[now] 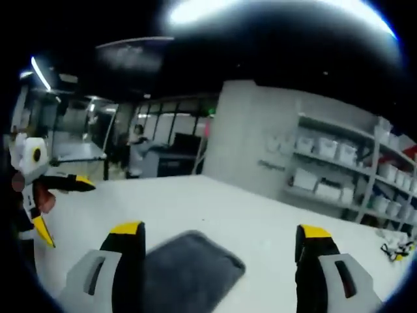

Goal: Open the folded towel by lifting each exposed corner and separating the folded layers until the towel lies flat within the target outline without major curled edges

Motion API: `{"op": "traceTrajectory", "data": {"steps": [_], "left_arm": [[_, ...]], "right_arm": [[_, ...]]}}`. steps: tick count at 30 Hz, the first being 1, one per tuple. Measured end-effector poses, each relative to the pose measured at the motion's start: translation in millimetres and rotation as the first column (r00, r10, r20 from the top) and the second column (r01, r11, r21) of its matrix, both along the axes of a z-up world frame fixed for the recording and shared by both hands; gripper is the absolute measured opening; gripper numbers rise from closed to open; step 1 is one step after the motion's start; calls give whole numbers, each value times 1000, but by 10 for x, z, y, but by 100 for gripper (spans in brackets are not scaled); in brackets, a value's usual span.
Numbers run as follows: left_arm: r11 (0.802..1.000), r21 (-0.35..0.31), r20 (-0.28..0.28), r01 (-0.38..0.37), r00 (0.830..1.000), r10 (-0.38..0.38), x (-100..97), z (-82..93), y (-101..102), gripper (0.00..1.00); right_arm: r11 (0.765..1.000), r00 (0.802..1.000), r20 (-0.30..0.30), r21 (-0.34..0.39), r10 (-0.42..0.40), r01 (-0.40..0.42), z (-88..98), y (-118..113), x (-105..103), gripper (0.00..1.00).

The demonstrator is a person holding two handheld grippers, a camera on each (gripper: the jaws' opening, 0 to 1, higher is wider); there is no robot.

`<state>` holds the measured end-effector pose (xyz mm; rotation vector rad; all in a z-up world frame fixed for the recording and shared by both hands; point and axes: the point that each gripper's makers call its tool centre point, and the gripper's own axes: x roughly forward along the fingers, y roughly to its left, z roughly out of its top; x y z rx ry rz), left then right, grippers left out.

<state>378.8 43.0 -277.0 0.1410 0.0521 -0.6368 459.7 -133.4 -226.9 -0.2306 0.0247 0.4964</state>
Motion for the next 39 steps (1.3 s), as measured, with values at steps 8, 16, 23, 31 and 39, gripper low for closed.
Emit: {"op": "traceTrajectory", "data": {"steps": [8, 16, 23, 31, 39], "left_arm": [[1000, 11, -23, -23, 999, 23, -5, -119, 218, 100], [999, 8, -34, -37, 999, 38, -83, -189, 332, 100], [999, 24, -23, -40, 999, 40, -251, -169, 398, 100], [998, 31, -38, -53, 998, 55, -271, -211, 443, 100], [998, 45, -54, -54, 997, 56, -196, -253, 488, 100]], "right_arm": [[993, 996, -2, 83, -90, 89, -356, -357, -502, 98], [980, 995, -41, 170, -92, 98, -546, -593, -949, 99], [983, 995, 18, 156, -103, 99, -432, -637, -1227, 99], [984, 993, 16, 140, -114, 110, -472, -647, -1159, 99], [988, 995, -5, 124, -95, 95, -524, -537, -1220, 91]]}}
